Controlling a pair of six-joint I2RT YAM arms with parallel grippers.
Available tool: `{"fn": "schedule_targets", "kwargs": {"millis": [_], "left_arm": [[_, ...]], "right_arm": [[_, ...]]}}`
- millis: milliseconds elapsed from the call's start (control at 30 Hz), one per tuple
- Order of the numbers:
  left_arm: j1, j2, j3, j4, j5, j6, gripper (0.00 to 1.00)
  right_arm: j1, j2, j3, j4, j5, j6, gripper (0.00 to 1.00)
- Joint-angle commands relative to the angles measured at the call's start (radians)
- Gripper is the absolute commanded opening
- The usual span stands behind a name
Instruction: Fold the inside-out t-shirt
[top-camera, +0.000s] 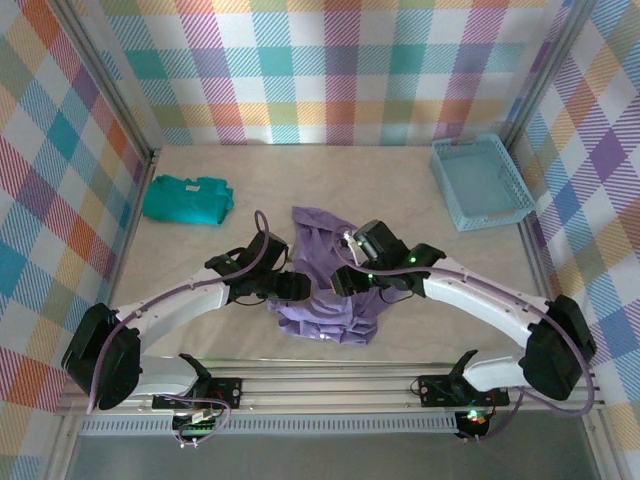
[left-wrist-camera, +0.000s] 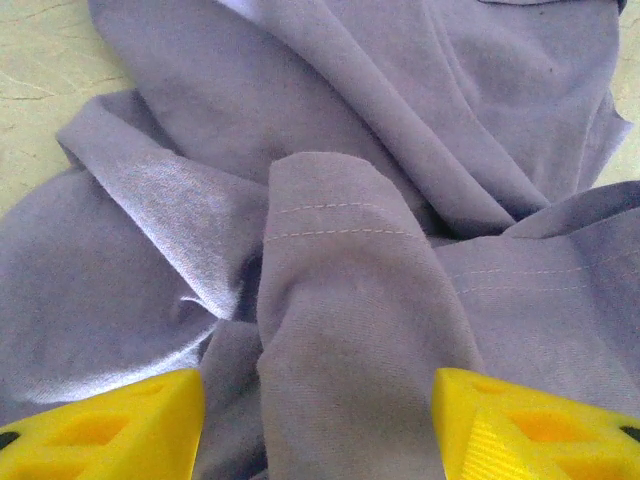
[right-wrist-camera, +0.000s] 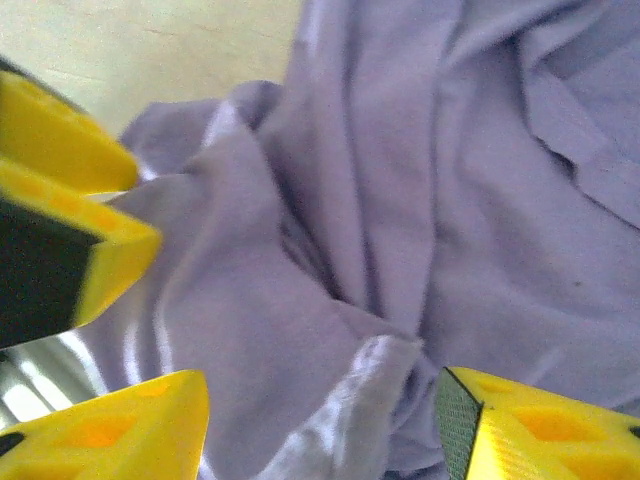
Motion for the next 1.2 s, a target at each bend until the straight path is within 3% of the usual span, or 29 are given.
{"fn": "schedule_targets", "kwargs": {"millis": [0, 100, 167, 300, 367, 433, 533, 600, 700, 967, 1167], "left_arm": [[-0.011, -0.034, 0.007, -0.025, -0.026, 0.008, 0.62], [-0.011, -0.045, 0.007, -0.028, -0.040, 0.010, 0.62], [-0.011, -0.047, 0.005, -0.028, -0.050, 0.008, 0.62], [-0.009, -0.072, 0.005, -0.046, -0.095, 0.004, 0.62], [-0.005, -0.115, -0.001, -0.050, -0.131, 0.003, 0.62], [0.018, -0.184, -0.022, -0.031, -0.135, 0.000, 0.63], [0.076, -0.297, -0.055, 0.014, -0.082, -0.002, 0.65], [0.114, -0.359, -0.072, 0.038, -0.046, -0.003, 0.66], [0.161, -0.424, -0.099, 0.068, -0.007, -0.005, 0.67], [0.179, -0.413, -0.132, 0.093, 0.048, -0.018, 0.69], [0.196, -0.352, -0.080, -0.055, -0.193, -0.079, 0.69]], "right_arm": [[-0.001, 0.038, 0.025, -0.073, 0.042, 0.024, 0.61], [0.001, 0.077, 0.037, -0.053, 0.007, 0.041, 0.59], [0.003, 0.102, 0.041, -0.034, -0.016, 0.046, 0.52], [0.001, 0.075, 0.028, 0.040, -0.036, 0.031, 0.12], [-0.006, -0.004, 0.003, 0.098, -0.032, -0.033, 0.01], [-0.043, -0.121, -0.059, 0.225, -0.141, -0.123, 0.00], [-0.103, -0.236, -0.129, 0.398, -0.478, -0.255, 0.00], [-0.117, -0.267, -0.145, 0.421, -0.647, -0.346, 0.00], [-0.125, -0.279, -0.153, 0.388, -0.784, -0.411, 0.00], [-0.100, -0.215, -0.183, 0.312, -0.971, -0.386, 0.00], [0.012, -0.125, -0.046, 0.310, -0.906, -0.377, 0.00]]}}
